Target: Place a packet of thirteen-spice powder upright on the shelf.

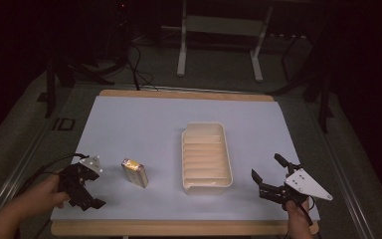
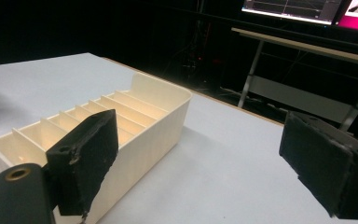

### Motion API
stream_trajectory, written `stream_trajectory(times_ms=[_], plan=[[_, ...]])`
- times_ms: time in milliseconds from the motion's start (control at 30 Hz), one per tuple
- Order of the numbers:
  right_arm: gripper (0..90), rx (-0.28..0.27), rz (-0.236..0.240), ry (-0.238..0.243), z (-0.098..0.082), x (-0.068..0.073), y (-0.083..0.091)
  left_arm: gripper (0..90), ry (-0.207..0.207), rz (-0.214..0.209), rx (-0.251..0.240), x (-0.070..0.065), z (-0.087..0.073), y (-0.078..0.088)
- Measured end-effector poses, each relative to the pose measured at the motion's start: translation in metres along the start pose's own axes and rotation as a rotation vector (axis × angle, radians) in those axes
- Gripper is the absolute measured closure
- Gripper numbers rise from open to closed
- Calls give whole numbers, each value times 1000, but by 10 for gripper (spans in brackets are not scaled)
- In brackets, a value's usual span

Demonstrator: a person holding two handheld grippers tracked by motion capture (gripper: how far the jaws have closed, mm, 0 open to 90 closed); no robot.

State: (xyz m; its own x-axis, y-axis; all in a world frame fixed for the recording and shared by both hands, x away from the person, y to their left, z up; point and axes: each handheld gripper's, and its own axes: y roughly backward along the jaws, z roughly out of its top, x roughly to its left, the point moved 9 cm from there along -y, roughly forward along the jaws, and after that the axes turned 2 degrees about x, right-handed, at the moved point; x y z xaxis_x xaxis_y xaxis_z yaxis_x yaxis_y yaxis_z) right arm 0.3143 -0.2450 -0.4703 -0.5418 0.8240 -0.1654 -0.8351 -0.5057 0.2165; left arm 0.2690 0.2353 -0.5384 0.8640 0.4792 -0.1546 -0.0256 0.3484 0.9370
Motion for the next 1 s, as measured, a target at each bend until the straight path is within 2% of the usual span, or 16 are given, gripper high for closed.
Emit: stream_trajectory(times_ms=[67,133,200,400,467,633,700,800,833,1000], plan=[[117,1,2,1,0,0,0,8,-7,-16,13,-1,-1,-1],[117,4,2,-1,-1,0,0,8,-24,-7,34,1,-2,-1],[117,3,1,-3,-1,-1,0,8,-16,-22,61,1,-3,-2],[117,1,2,-5,-1,0,0,8,-55,-20,230,6,-15,-3],[117,1,5,-1,-1,0,-1,8,-64,-16,261,8,-16,-4],[117,4,6,0,-2,0,-1,8,-78,3,282,13,-12,-2],[117,6,7,3,-2,1,-1,8,-99,5,289,14,-8,-1],[117,6,11,5,-3,1,-1,8,-114,13,303,15,-1,2],[117,8,12,5,-3,1,-2,9,-122,28,308,18,5,5],[117,11,27,14,-3,4,-2,9,-134,32,319,21,15,10]])
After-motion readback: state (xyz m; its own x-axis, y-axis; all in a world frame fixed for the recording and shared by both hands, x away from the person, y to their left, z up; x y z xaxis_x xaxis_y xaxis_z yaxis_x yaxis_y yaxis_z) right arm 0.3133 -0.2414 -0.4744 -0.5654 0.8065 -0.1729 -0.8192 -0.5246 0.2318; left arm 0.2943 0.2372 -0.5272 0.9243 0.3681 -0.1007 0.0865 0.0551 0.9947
